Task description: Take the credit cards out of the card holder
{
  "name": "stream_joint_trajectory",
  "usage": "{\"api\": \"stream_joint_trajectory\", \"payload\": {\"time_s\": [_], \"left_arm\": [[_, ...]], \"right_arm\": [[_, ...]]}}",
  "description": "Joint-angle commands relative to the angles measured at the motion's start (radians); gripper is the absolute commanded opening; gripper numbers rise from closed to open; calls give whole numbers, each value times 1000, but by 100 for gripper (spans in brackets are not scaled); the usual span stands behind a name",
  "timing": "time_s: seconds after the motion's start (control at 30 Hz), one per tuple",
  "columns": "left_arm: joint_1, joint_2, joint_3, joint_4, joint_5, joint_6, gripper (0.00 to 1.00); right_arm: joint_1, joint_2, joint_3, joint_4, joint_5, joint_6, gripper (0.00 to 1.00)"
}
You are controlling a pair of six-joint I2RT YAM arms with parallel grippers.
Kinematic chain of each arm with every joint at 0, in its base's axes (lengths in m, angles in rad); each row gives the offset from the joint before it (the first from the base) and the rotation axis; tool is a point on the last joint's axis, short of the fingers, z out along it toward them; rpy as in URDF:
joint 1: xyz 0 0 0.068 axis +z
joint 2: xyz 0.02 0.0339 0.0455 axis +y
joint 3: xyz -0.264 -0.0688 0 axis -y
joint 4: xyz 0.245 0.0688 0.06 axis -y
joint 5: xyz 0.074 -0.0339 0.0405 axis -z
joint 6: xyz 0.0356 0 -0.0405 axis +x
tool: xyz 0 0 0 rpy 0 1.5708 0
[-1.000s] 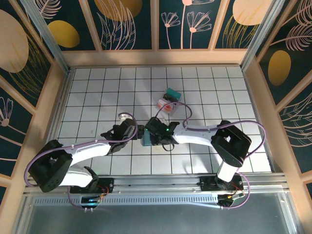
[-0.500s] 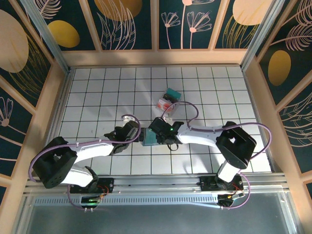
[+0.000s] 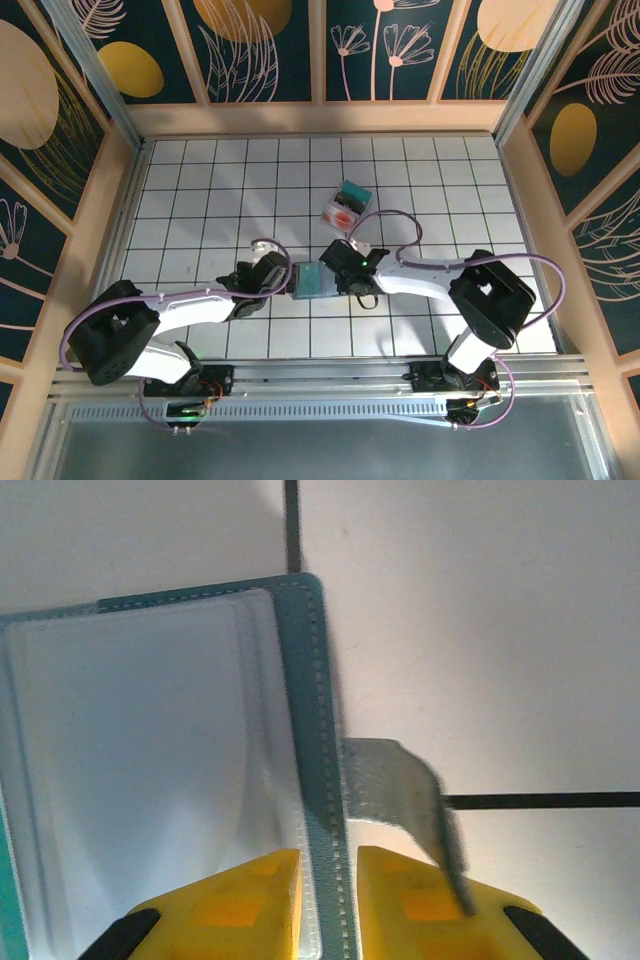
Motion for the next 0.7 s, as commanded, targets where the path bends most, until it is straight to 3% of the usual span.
{"api": "stream_joint_trajectory", "payload": {"time_s": [0.0,0.37,0.67], "left_arm": [[-11,7,-12,-9,-32,-4,99],[-17,-13,-30,-17,-62,12,99],[-17,-51,-62,-9,-18,-15,99]], "right_arm": [[-17,-50,-18,-2,44,12,21],[-30,-164,14,-35,43,8,18],[8,-143,52,61,-120,17,16]]}}
